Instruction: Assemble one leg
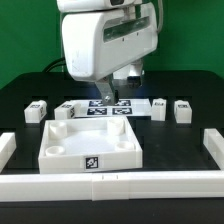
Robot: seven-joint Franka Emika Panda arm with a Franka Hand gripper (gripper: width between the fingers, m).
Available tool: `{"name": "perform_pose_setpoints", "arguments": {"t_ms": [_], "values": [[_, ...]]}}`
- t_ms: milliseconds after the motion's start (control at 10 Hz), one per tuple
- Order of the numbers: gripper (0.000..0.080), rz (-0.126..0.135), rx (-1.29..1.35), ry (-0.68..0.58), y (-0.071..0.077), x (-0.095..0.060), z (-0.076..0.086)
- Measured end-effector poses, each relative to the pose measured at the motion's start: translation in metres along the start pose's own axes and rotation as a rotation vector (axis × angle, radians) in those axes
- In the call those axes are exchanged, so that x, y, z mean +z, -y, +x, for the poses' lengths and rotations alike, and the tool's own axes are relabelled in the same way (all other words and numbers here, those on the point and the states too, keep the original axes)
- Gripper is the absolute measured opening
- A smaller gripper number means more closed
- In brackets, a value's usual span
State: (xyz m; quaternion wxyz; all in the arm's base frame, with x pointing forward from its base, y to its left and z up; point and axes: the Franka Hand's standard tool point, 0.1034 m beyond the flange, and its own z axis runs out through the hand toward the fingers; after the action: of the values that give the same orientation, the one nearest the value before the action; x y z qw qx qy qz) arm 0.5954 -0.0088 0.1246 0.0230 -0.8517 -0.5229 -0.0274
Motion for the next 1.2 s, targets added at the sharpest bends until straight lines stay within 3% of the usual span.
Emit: {"name": "perform_pose_setpoints", "arguments": {"t_ms": [100, 200, 700, 900, 1000, 1200], "values": [[0.065, -0.013, -0.093, 0.0, 0.006, 0.001, -0.01], [0.065, -0.01, -0.141, 0.01, 0.012, 0.002, -0.015], [0.065, -0.014, -0.222, 0.02, 0.015, 0.005, -0.021], [0.065, 0.011, -0.432, 0.033, 0.044, 0.024, -0.053], [0.065, 0.0, -0.453, 0.032, 0.049, 0.028, -0.059], [0.065, 0.009, -0.442, 0.036, 0.053, 0.03, -0.065]]}}
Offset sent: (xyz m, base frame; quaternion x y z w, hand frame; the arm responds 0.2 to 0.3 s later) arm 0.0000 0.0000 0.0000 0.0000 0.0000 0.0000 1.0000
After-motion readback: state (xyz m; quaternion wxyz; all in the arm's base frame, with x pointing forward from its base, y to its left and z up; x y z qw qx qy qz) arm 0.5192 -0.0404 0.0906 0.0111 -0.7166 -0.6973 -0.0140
